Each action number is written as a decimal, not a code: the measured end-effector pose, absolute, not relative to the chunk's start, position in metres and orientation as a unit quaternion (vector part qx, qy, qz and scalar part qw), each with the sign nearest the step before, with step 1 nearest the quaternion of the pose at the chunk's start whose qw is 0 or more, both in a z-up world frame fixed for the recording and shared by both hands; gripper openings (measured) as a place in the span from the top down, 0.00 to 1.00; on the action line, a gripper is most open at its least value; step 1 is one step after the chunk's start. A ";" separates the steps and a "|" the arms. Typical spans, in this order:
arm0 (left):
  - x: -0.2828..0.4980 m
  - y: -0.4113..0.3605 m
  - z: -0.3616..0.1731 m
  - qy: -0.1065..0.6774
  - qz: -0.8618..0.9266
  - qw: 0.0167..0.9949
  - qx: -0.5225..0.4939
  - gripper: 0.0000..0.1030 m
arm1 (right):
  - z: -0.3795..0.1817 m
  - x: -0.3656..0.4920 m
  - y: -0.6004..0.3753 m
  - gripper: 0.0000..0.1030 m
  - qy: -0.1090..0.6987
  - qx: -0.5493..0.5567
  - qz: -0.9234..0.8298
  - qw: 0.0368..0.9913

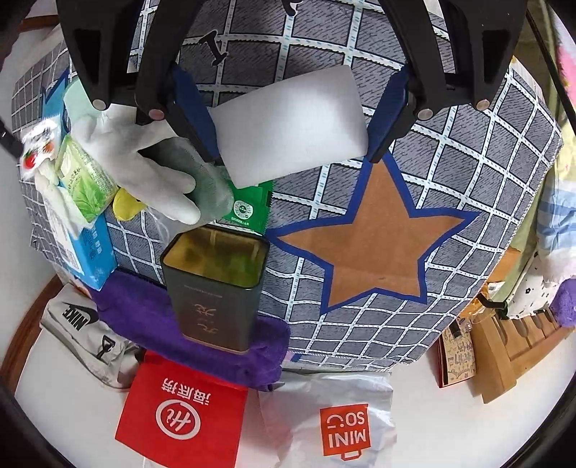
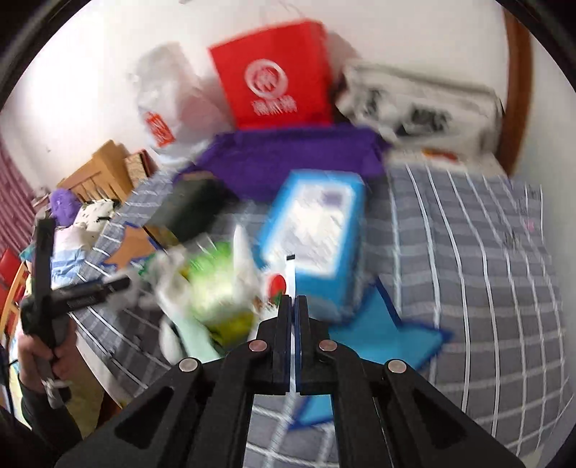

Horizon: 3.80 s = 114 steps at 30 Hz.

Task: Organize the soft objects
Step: 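Grasp the white tomato-print snack packet with the right gripper while the left holds the block, then carry block and packet onto the purple towel and open both grippers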

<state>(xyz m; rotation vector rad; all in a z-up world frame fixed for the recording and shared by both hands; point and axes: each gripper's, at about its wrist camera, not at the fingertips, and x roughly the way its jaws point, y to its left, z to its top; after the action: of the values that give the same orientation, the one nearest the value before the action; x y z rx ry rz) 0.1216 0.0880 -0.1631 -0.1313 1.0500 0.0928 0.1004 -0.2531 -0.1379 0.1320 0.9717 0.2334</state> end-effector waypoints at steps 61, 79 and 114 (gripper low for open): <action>0.194 0.067 -0.065 0.438 0.013 0.898 -0.029 0.21 | -0.067 0.162 -0.233 0.52 0.407 0.029 0.126 0.904; 0.265 0.053 -0.052 0.429 -0.006 0.903 -0.027 0.21 | -0.053 0.259 -0.230 0.52 0.394 0.037 0.131 0.909; 0.430 0.029 -0.133 0.517 -0.027 0.856 0.001 0.20 | -0.167 0.428 -0.229 0.51 0.500 -0.006 0.140 0.855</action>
<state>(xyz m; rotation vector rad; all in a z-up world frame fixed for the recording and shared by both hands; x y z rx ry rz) 0.4300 0.0292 -0.1328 0.0011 1.0863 -0.0560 0.4278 -0.2289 -0.1665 -0.0132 1.0507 0.2952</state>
